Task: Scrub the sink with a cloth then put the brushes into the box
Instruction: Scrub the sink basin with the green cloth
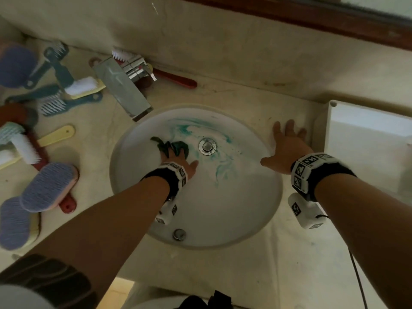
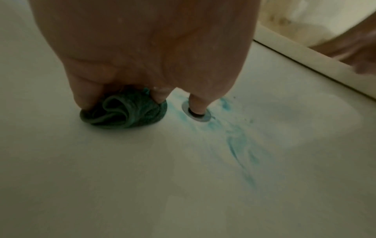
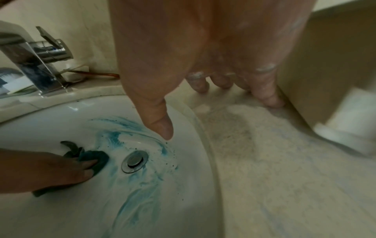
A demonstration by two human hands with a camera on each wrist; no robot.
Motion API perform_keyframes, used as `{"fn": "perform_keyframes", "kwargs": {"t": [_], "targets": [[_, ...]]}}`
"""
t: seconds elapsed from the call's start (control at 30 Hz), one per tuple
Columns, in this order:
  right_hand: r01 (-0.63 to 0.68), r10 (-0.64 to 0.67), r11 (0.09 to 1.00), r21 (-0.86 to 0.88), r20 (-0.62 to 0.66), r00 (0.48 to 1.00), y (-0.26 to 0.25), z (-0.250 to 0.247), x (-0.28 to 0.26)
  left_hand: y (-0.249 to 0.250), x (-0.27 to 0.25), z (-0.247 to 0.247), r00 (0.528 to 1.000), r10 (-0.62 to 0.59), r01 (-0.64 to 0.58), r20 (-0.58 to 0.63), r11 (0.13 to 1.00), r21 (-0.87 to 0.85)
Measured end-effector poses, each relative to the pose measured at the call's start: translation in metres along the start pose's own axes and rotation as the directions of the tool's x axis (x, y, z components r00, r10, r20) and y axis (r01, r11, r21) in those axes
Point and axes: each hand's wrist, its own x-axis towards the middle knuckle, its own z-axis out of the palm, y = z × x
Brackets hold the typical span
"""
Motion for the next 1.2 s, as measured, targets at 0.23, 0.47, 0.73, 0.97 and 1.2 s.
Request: {"fn": "perform_keyframes", "kwargs": {"t": [0.23,0.47,0.73,0.97,1.2], "targets": [[-0.005,0.005,1.000,-0.005,0.010,1.000,-0.001,0.002,-0.002,0.022,-0.017,0.020,0.986,0.164,-0.165,0.037,0.986,0.034],[-0.001,0.001,1.000,-0.010,-0.002,1.000,-0.004,0.003,-0.004,-0.007,-0.011,0.015,0.999,-0.043,0.043,0.005,0.997,-0.067],[0.000,0.000,1.000,-0.014,-0.006,1.000,-0.002,0.006,-0.003,0.009,0.008,0.013,0.979,0.202,-0.201,-0.004,0.975,-0.098],[0.002,-0.002,1.000,-0.020,-0.007,1.000,-0.006,0.006,-0.006,0.000,0.001,0.022,0.999,0.033,-0.028,0.026,0.985,-0.168],[-0.005,0.004,0.999,-0.040,-0.026,1.000,-0.005,0.011,-0.003,0.026,0.019,-0.017,0.997,-0.082,0.081,0.018,0.894,-0.441]]}}
